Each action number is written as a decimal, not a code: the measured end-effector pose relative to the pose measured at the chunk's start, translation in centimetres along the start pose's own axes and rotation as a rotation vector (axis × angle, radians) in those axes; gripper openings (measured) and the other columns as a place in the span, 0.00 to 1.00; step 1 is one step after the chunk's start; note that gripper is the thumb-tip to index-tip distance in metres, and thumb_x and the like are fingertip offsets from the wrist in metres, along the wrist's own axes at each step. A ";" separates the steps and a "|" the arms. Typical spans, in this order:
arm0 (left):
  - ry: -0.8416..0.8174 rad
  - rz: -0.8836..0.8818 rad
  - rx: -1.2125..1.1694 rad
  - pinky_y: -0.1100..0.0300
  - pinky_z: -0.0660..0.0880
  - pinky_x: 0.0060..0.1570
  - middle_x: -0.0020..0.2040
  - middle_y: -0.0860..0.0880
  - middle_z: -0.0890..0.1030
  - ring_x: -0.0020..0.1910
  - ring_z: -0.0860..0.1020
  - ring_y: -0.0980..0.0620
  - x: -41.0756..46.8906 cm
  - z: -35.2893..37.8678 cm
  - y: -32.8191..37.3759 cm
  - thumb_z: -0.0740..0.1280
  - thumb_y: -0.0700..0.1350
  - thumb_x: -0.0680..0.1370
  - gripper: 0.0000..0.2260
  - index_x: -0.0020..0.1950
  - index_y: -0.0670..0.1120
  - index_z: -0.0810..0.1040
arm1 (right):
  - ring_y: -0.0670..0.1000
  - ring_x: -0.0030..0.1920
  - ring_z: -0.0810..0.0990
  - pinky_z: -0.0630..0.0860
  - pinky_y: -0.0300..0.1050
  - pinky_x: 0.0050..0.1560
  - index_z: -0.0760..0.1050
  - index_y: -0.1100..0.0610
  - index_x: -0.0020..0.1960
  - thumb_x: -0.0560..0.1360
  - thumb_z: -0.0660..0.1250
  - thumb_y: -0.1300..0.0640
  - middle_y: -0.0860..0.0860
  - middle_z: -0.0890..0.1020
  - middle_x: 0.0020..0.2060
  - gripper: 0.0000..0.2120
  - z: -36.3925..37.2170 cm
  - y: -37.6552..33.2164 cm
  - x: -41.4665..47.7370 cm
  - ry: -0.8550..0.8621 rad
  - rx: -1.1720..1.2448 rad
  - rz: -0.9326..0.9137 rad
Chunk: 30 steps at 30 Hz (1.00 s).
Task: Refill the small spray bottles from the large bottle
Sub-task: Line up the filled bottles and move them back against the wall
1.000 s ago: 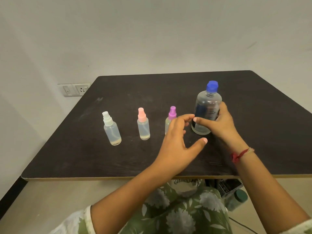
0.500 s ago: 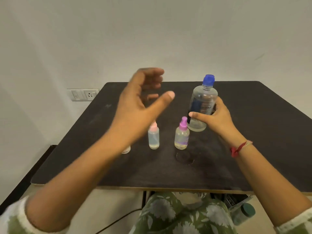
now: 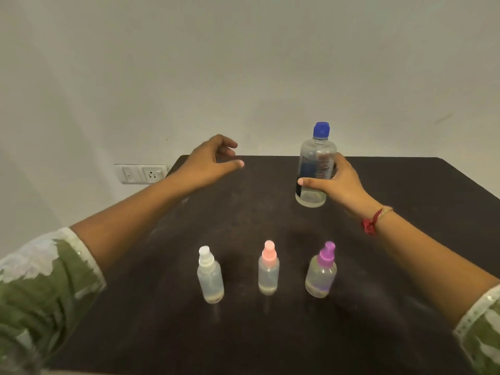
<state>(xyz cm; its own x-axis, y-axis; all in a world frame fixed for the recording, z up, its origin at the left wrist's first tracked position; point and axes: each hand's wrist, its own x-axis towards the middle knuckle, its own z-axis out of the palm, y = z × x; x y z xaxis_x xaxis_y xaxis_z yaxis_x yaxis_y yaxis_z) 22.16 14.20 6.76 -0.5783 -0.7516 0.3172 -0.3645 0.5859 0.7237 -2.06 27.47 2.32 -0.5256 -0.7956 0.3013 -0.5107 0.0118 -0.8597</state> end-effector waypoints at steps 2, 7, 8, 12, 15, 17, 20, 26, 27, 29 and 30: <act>-0.063 -0.020 0.007 0.62 0.73 0.57 0.51 0.56 0.77 0.55 0.77 0.57 1.9 1.1 -1.3 0.72 0.49 0.75 0.17 0.61 0.51 0.74 | 0.51 0.55 0.78 0.77 0.48 0.56 0.69 0.52 0.62 0.62 0.80 0.50 0.50 0.78 0.56 0.33 0.5 0.3 1.9 0.005 -0.006 0.002; -0.150 -0.046 -0.014 0.57 0.73 0.61 0.56 0.51 0.77 0.57 0.76 0.54 6.8 4.2 -3.9 0.72 0.47 0.75 0.18 0.62 0.48 0.73 | 0.51 0.54 0.77 0.75 0.43 0.53 0.68 0.53 0.63 0.62 0.79 0.50 0.50 0.77 0.57 0.33 1.9 1.7 7.1 0.043 -0.066 -0.001; -0.156 -0.051 -0.017 0.57 0.73 0.62 0.56 0.51 0.77 0.58 0.76 0.54 7.7 4.9 -4.4 0.72 0.47 0.75 0.18 0.63 0.47 0.73 | 0.51 0.55 0.77 0.75 0.43 0.54 0.68 0.54 0.64 0.63 0.79 0.50 0.51 0.77 0.58 0.34 2.2 2.1 8.2 0.052 -0.073 0.003; -0.153 -0.046 -0.030 0.55 0.71 0.65 0.57 0.52 0.77 0.59 0.75 0.55 10.6 7.3 -6.4 0.72 0.48 0.74 0.19 0.63 0.47 0.73 | 0.50 0.55 0.75 0.74 0.41 0.54 0.66 0.57 0.65 0.65 0.78 0.53 0.51 0.75 0.58 0.35 3.2 3.8 11.4 0.090 -0.074 0.010; -0.148 -0.043 -0.028 0.55 0.70 0.66 0.59 0.52 0.76 0.61 0.74 0.55 12.1 9.0 -7.7 0.72 0.48 0.75 0.20 0.64 0.47 0.72 | 0.49 0.54 0.74 0.74 0.41 0.55 0.64 0.57 0.66 0.66 0.78 0.55 0.51 0.74 0.58 0.35 4.0 5.1 13.2 0.109 -0.043 0.038; -0.139 -0.041 -0.037 0.56 0.70 0.65 0.61 0.51 0.76 0.63 0.74 0.55 12.6 9.8 -8.5 0.72 0.48 0.75 0.20 0.65 0.47 0.72 | 0.49 0.54 0.74 0.74 0.41 0.55 0.63 0.57 0.67 0.66 0.77 0.56 0.51 0.74 0.59 0.35 4.5 5.9 14.1 0.122 -0.030 0.058; -0.125 -0.047 -0.070 0.56 0.70 0.65 0.64 0.50 0.75 0.65 0.73 0.55 12.9 10.7 -9.7 0.71 0.47 0.75 0.20 0.65 0.48 0.71 | 0.50 0.55 0.74 0.73 0.40 0.55 0.63 0.57 0.67 0.66 0.77 0.56 0.52 0.74 0.59 0.35 5.2 7.1 15.5 0.126 -0.044 0.070; -0.089 -0.051 -0.088 0.59 0.68 0.65 0.65 0.50 0.75 0.65 0.72 0.55 13.3 11.7 -11.7 0.71 0.45 0.75 0.20 0.66 0.46 0.71 | 0.55 0.58 0.77 0.76 0.47 0.59 0.64 0.57 0.65 0.66 0.78 0.53 0.54 0.76 0.59 0.34 5.8 9.2 17.5 0.170 -0.076 0.086; -0.082 -0.053 -0.095 0.59 0.68 0.65 0.65 0.50 0.75 0.65 0.72 0.55 13.4 11.7 -11.9 0.71 0.44 0.75 0.20 0.65 0.46 0.71 | 0.55 0.58 0.77 0.76 0.48 0.59 0.64 0.57 0.65 0.66 0.78 0.53 0.54 0.76 0.59 0.34 5.8 9.4 17.9 0.174 -0.082 0.085; -0.074 -0.052 -0.104 0.59 0.68 0.66 0.64 0.51 0.75 0.65 0.72 0.56 13.7 11.8 -12.3 0.71 0.44 0.75 0.20 0.65 0.47 0.72 | 0.55 0.58 0.77 0.76 0.48 0.59 0.64 0.57 0.66 0.65 0.78 0.53 0.54 0.76 0.59 0.35 5.8 9.7 18.5 0.175 -0.099 0.080; -0.069 -0.052 -0.107 0.59 0.68 0.66 0.64 0.51 0.75 0.65 0.72 0.56 13.8 11.8 -12.4 0.71 0.44 0.75 0.20 0.65 0.47 0.72 | 0.55 0.58 0.77 0.76 0.49 0.59 0.64 0.57 0.66 0.65 0.78 0.53 0.54 0.75 0.59 0.35 5.9 9.8 18.8 0.172 -0.108 0.074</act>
<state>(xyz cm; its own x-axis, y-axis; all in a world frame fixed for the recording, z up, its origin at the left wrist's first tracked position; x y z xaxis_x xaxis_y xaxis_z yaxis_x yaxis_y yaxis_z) 10.05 0.12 -5.07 -0.6106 -0.7555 0.2374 -0.3178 0.5083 0.8004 -12.96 9.04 -2.86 -0.6681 -0.6753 0.3125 -0.5310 0.1384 -0.8360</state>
